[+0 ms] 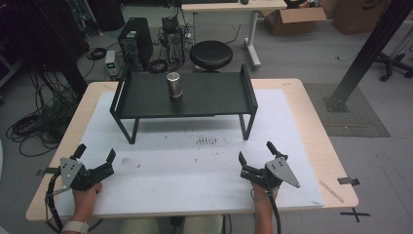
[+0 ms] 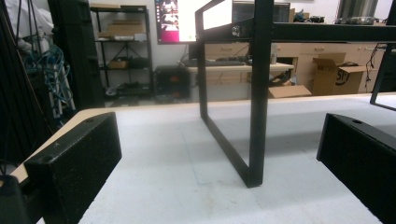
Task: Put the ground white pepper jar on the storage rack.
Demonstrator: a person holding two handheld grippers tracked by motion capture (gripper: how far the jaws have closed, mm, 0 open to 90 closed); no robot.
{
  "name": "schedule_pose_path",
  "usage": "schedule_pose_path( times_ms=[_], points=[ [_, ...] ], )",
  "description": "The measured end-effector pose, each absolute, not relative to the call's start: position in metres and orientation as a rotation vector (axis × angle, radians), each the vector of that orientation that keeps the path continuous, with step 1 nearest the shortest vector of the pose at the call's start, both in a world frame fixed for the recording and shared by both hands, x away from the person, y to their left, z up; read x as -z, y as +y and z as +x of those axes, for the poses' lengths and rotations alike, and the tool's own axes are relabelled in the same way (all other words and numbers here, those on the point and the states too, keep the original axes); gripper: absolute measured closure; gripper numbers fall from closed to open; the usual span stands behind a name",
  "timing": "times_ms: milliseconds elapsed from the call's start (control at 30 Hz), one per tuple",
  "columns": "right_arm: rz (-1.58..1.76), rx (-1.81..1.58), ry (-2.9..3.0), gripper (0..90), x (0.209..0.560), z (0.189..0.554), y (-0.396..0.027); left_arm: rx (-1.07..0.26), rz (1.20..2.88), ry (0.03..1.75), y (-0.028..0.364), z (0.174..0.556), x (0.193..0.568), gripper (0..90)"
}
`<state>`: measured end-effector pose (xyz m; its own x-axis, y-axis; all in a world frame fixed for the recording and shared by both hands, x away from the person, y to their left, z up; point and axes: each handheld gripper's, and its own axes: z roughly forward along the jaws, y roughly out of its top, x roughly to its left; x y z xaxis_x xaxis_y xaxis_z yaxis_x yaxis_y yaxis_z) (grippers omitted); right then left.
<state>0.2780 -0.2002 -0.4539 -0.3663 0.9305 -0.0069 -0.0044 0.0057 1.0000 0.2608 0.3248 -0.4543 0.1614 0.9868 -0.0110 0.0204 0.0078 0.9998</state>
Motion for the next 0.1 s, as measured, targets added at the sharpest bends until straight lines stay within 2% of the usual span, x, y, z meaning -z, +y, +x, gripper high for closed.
schedule_pose_path(
  times_ms=[100],
  points=[
    [1.001,-1.476,1.481,0.0,0.4539,0.278,-0.2002,-1.073,1.289,1.107,0.3249,0.2606,0.4543,0.2]
  ],
)
